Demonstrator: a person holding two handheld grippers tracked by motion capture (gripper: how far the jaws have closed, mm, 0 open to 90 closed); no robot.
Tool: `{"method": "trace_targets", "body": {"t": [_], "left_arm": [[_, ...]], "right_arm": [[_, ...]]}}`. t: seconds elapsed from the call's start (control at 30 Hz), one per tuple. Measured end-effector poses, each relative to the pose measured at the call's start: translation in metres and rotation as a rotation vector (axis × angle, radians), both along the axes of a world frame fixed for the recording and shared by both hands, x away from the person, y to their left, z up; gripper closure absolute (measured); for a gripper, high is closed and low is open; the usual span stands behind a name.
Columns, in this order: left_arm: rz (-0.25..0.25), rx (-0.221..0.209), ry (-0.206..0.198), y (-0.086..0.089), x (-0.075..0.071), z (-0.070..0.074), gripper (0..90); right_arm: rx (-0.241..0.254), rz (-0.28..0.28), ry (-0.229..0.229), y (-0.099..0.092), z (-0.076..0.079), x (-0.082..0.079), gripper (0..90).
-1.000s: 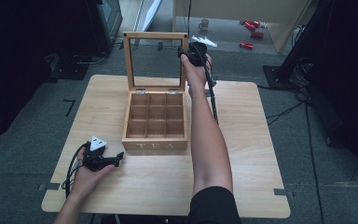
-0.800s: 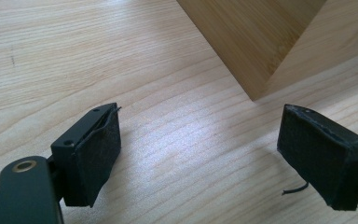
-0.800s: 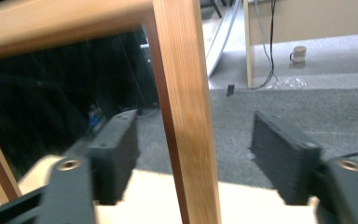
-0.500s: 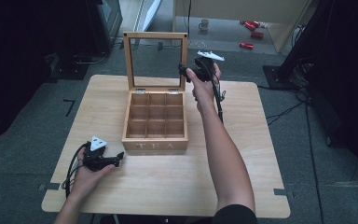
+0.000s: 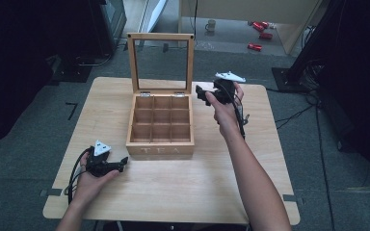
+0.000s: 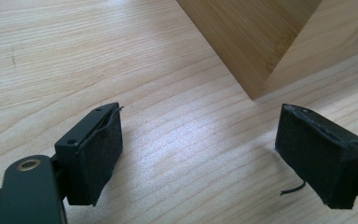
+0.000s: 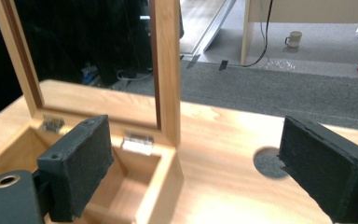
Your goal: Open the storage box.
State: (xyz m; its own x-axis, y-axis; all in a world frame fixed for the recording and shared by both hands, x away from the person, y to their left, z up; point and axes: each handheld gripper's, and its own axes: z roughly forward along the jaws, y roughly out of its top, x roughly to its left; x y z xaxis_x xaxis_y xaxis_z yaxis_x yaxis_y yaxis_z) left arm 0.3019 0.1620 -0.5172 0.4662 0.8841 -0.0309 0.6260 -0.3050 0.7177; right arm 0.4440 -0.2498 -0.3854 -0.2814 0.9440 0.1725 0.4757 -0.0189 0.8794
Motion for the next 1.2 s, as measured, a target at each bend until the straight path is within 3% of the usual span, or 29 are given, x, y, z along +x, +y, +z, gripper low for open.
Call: {"method": "trace_targets", "body": {"t": [0.33, 0.73, 1.2], "left_arm": [[0.0, 0.003, 0.0, 0.0, 0.0, 0.0, 15.7], [0.0, 0.004, -0.001, -0.001, 0.0, 0.0, 15.8], [-0.001, 0.013, -0.002, -0.002, -0.001, 0.0, 16.0]], "right_arm": [[-0.07, 0.005, -0.005, -0.023, -0.012, -0.04, 8.8], [-0.06, -0.025, -0.008, -0.048, -0.028, -0.076, 8.8], [-0.066, -0.062, 0.023, -0.08, -0.055, -0.12, 9.0]]}}
